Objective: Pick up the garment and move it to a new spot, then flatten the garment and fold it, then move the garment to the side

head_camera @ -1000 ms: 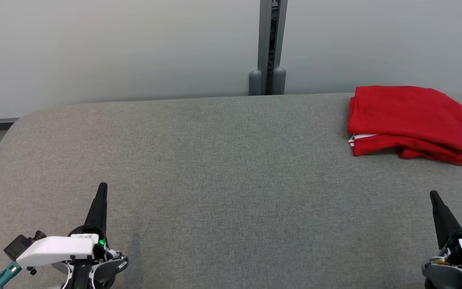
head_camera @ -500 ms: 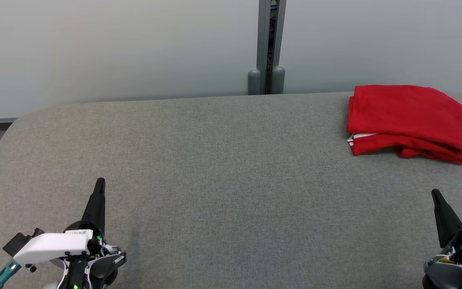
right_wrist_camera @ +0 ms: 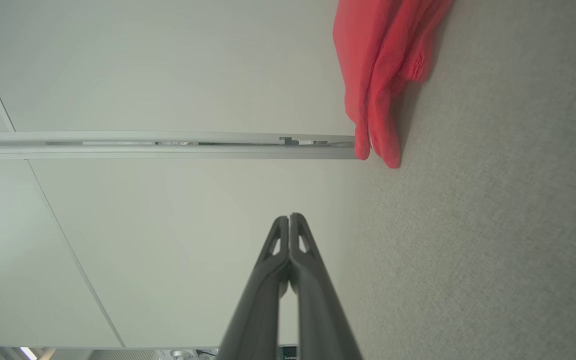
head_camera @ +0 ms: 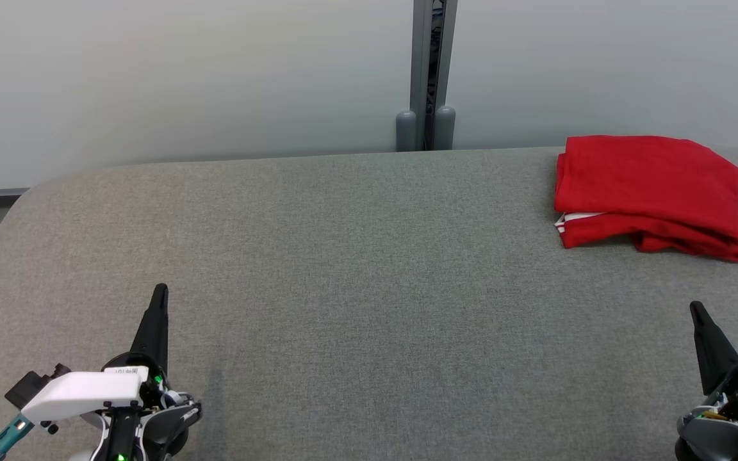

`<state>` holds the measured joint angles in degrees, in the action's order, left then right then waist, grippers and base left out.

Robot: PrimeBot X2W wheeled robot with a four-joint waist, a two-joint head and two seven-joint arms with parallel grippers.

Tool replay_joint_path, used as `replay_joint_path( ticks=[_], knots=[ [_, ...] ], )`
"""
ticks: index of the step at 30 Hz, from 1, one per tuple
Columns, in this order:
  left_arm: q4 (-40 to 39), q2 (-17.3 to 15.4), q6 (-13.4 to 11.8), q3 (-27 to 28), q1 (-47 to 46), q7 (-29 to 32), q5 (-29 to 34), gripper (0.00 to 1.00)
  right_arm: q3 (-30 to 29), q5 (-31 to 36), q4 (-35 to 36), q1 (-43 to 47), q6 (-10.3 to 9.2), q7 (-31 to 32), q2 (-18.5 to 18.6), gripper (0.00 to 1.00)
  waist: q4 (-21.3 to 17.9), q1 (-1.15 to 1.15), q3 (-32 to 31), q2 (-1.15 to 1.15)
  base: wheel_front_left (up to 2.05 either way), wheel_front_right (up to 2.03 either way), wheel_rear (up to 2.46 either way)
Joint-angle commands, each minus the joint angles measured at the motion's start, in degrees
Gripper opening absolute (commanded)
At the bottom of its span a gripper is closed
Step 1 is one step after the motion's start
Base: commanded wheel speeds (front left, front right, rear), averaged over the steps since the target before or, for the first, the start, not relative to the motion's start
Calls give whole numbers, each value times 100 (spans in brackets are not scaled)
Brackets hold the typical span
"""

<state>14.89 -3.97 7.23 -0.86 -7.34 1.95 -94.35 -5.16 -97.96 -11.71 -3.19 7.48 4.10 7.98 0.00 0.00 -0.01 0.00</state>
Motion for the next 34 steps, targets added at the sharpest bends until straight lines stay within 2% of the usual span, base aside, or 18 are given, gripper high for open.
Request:
replay_joint_path(
  ticks=[1, 34],
  knots=[
    [-3, -7, 32, 31, -48, 2, 0, 0, -20, -19, -1, -52, 2, 38, 33, 0, 0, 0, 0, 0, 0, 0, 0],
    [1, 6, 35, 56, -49, 31, 30, 0, -48, 8, -5, -55, 2, 64, 12, 0, 0, 0, 0, 0, 0, 0, 0]
  ],
)
